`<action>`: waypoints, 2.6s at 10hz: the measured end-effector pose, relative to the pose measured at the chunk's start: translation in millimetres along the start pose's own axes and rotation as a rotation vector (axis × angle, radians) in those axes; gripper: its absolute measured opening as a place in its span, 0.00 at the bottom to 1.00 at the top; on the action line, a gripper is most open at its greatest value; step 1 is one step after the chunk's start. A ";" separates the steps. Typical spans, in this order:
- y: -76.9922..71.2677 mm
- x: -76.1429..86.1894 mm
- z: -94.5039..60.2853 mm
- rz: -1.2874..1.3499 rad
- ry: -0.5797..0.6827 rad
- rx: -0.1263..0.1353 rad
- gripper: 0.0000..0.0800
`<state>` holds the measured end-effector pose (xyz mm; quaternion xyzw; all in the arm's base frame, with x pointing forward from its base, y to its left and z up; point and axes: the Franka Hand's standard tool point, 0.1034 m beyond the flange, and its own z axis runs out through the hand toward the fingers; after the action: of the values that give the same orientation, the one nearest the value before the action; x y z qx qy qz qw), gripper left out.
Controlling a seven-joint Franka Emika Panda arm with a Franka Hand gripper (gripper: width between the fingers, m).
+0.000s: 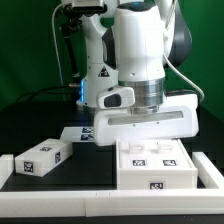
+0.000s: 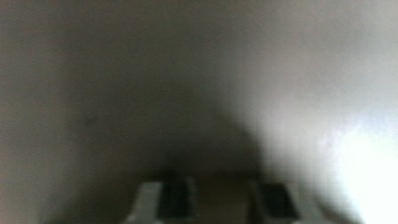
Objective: Assemble cabinet
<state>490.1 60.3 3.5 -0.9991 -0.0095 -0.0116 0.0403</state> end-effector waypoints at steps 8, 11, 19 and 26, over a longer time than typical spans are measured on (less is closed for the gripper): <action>10.3 -0.3 -35.2 -0.063 -0.003 -0.006 0.00; 10.1 7.9 -70.7 -0.060 0.008 -0.014 0.00; 8.8 26.1 -104.1 -0.069 -0.025 -0.019 0.00; 18.0 42.4 -130.6 -0.100 -0.090 -0.016 0.00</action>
Offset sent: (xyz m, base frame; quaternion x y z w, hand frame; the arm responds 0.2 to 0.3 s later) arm 0.0000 0.0000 0.0000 0.0000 0.0000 0.0000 1.0000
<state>530.0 32.6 133.2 -0.9971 -0.0613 0.0310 0.0314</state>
